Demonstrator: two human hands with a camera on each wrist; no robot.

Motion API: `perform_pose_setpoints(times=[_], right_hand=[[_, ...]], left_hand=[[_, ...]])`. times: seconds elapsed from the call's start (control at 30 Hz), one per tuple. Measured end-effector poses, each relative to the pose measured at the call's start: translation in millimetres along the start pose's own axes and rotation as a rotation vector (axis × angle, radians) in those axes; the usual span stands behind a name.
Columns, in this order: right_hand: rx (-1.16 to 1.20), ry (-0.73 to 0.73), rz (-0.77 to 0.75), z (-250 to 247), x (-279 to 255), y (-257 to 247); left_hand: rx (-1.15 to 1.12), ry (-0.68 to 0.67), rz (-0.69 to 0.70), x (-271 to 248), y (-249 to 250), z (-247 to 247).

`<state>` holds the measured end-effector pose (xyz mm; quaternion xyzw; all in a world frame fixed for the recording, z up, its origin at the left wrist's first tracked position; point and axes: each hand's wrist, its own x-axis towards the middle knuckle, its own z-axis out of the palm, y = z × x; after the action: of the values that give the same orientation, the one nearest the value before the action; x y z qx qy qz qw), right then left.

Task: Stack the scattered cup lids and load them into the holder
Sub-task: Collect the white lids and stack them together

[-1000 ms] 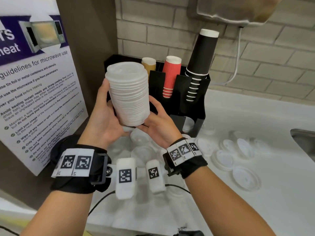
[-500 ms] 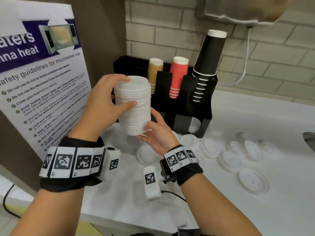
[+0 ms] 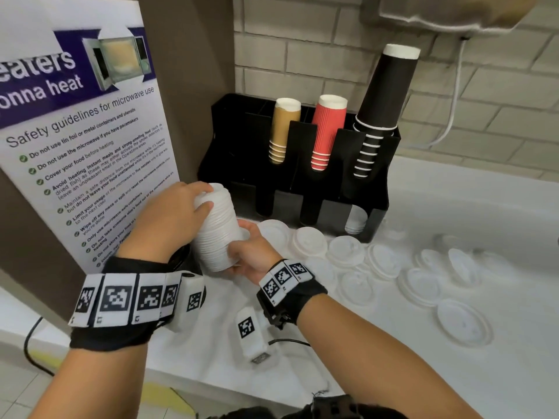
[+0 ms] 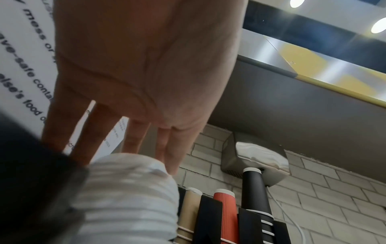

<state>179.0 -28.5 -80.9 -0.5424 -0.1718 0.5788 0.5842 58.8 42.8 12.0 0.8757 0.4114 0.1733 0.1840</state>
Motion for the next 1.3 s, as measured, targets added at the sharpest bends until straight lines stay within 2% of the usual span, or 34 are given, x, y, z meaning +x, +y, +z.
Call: perform_pose_setpoints(times=[0.13, 0.23, 0.33, 0.43, 0.53, 0.83, 1.3], right_hand=[[-0.040, 0.000, 0.027, 8.5, 8.2, 4.1], [-0.171, 0.014, 0.062, 9.6, 11.2, 4.6], [-0.531, -0.011, 0.068, 8.1, 10.2, 2.8], [-0.925, -0.017, -0.033, 8.6, 8.3, 0.7], [-1.137, 0.008, -0.108, 10.4, 9.0, 3.5], [-1.221, -0.053, -0.170, 14.5, 5.1, -0.9], [-1.097, -0.082, -0.137, 12.0, 5.5, -11.2]], left_hand=[[0.007, -0.017, -0.037, -1.2, -7.5, 1.6], [0.001, -0.027, -0.058, -2.4, -9.0, 1.6], [-0.003, -0.045, -0.082, -3.5, -8.0, 1.7], [-0.006, -0.045, -0.107, -4.5, -6.8, 1.7], [0.002, -0.053, -0.136, -5.4, -7.4, 1.5], [0.022, -0.075, -0.180, -7.7, -5.7, 3.7], [0.033, -0.060, -0.196, -8.6, -11.2, 2.2]])
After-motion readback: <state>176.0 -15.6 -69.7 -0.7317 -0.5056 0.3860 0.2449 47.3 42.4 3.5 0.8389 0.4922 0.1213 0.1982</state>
